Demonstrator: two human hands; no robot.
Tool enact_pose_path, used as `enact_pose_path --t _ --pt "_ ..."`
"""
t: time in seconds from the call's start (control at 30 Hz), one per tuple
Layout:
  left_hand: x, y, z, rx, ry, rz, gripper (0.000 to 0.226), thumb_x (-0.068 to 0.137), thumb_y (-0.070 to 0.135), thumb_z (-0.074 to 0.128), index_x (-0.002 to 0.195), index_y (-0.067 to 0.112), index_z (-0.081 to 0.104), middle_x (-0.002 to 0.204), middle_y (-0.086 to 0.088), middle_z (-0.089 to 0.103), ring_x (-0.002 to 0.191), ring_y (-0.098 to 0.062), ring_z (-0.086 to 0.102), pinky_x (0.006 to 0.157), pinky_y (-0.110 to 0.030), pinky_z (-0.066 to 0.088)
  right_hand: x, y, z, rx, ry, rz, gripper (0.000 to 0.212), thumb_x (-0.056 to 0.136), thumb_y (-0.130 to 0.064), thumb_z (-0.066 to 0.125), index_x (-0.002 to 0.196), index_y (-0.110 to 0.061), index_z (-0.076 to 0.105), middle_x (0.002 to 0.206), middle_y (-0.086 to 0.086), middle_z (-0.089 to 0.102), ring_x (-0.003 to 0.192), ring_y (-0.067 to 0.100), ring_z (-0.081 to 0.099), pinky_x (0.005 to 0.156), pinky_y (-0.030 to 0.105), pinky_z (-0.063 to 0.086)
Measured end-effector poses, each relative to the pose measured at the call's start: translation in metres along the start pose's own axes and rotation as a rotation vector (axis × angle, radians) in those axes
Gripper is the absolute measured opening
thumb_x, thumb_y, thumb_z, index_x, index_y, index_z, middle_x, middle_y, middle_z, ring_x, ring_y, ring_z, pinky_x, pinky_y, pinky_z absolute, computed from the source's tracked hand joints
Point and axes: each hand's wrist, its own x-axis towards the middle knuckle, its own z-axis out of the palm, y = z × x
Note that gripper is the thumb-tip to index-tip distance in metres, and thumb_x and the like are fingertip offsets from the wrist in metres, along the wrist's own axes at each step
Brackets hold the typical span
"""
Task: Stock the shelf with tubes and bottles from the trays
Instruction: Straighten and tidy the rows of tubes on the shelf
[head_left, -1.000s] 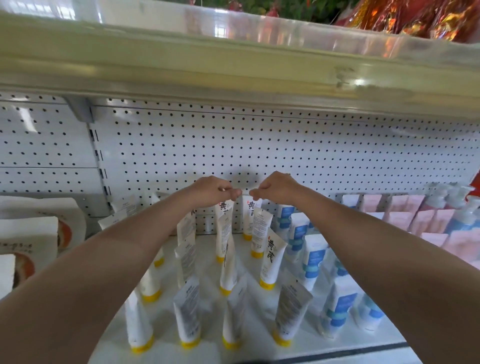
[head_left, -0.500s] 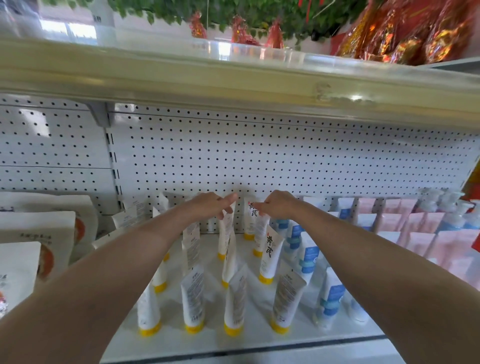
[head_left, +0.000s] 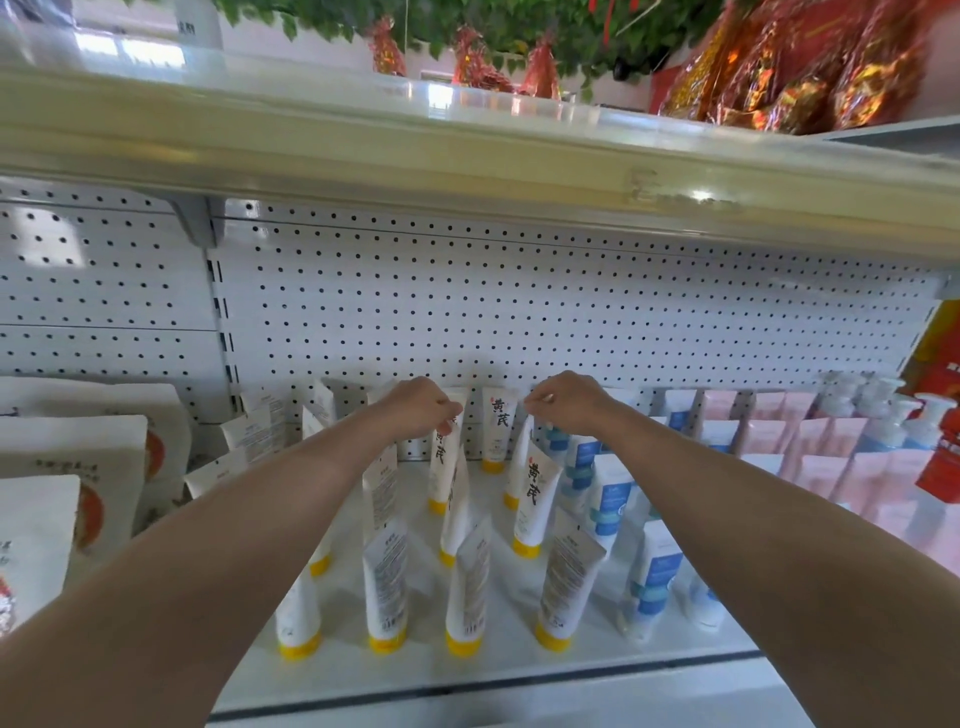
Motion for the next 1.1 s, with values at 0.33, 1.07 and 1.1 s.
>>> enact_pose_path --t 0.33,1.07,1.1 --pt "0.005 -0.006 0.004 0.117 0.12 0.065 0.022 0.085 0.025 0.077 0.107 0.02 0.076 0.105 0.005 0.073 0.101 -0.012 0.066 0.084 -0.022 0.047 0.007 0.001 0.008 -0.016 0.03 0.008 0.018 0.088 -0.025 0.075 0.105 -0.032 0.077 0.092 -0.01 0.066 0.103 0.016 0.064 0.094 0.035 0.053" --pt "0.021 -0.009 0.005 0.254 0.211 0.031 0.01 0.082 0.035 0.078 0.076 0.029 0.074 0.092 0.002 0.072 0.092 -0.013 0.062 0.083 -0.038 0.057 0.037 0.002 0.021 0.053 0.038 0.005 0.004 0.082 -0.026 0.081 0.085 -0.028 0.08 0.085 -0.011 0.07 0.091 0.008 0.065 0.083 0.026 0.053" --pt "0.021 -0.008 0.006 0.257 0.212 0.033 0.01 0.082 0.036 0.078 0.077 0.028 0.074 0.09 0.002 0.072 0.09 -0.013 0.06 0.082 -0.037 0.057 0.038 0.002 0.022 0.049 0.038 0.0 0.005 0.082 -0.026 0.081 0.086 -0.028 0.08 0.085 -0.011 0.07 0.09 0.008 0.065 0.081 0.025 0.051"
